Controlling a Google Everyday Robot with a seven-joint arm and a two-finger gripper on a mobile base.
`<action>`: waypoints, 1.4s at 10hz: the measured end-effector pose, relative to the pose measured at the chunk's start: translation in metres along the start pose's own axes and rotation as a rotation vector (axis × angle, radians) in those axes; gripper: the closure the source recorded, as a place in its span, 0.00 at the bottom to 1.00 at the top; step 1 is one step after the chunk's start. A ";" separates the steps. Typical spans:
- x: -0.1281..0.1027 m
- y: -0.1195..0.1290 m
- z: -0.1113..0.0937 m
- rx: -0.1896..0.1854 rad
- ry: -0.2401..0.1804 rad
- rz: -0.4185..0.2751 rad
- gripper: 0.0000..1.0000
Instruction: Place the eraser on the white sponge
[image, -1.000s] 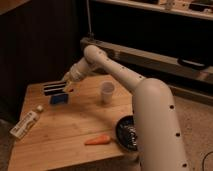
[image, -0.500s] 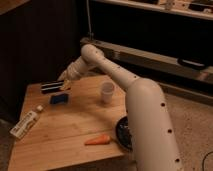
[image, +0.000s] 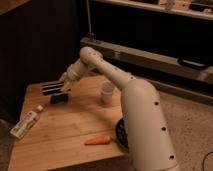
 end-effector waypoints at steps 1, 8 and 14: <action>0.003 -0.001 0.005 -0.002 0.007 0.004 1.00; 0.016 -0.010 0.020 -0.009 0.028 0.034 1.00; 0.023 -0.014 0.028 -0.023 0.059 0.051 1.00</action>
